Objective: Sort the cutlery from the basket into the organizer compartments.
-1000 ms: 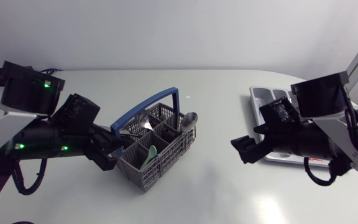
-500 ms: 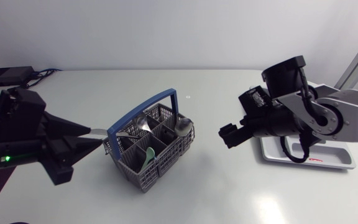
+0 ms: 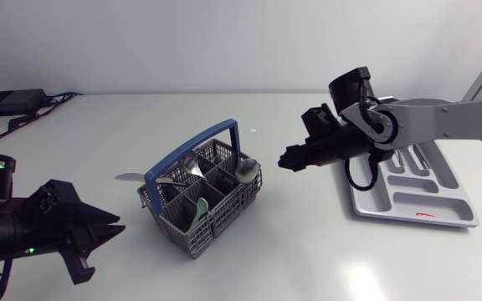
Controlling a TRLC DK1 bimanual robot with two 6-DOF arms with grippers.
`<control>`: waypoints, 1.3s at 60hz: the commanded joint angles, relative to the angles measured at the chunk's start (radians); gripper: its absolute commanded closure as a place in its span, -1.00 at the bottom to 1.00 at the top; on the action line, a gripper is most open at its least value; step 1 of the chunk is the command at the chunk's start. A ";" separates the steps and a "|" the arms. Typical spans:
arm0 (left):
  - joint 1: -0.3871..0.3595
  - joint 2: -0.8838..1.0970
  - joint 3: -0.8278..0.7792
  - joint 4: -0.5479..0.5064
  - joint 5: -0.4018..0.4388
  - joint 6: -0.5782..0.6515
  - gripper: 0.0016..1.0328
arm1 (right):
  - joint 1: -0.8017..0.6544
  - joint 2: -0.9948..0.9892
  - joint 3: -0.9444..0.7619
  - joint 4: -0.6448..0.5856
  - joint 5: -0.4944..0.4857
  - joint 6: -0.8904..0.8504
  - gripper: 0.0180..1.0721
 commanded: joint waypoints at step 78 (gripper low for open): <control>-0.058 0.881 0.329 0.735 0.227 -0.347 0.81 | 0.018 0.075 -0.007 -0.067 -0.340 0.093 0.89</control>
